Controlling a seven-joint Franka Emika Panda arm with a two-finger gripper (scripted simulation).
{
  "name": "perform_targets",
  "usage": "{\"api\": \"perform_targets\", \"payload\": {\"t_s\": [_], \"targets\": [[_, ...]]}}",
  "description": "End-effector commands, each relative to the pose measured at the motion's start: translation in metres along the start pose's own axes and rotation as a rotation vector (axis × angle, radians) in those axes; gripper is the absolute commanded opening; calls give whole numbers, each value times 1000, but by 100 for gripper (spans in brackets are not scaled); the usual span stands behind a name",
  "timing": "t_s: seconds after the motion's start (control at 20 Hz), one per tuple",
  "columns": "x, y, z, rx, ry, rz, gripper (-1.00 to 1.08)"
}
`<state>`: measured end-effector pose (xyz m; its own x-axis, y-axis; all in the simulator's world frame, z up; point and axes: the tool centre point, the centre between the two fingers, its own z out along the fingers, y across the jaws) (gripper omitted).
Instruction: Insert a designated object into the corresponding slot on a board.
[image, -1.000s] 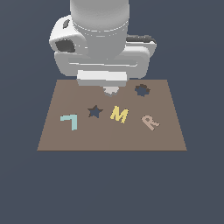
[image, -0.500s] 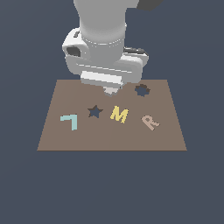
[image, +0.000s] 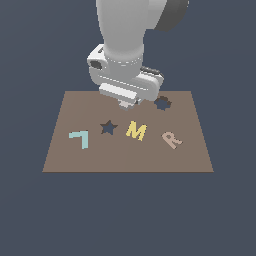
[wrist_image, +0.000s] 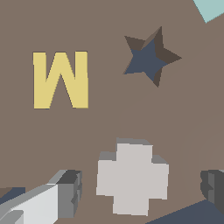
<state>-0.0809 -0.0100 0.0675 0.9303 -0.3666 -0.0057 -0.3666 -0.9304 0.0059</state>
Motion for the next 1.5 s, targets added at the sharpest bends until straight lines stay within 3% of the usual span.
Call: {"api": "perform_targets", "payload": {"t_s": [0.0, 1.0, 1.05, 1.45], "targets": [[-5, 0, 8, 2, 3, 33, 100], [-11, -2, 38, 6, 6, 67, 100], [-11, -2, 38, 6, 6, 67, -100], [-11, -2, 38, 6, 6, 67, -100]]}}
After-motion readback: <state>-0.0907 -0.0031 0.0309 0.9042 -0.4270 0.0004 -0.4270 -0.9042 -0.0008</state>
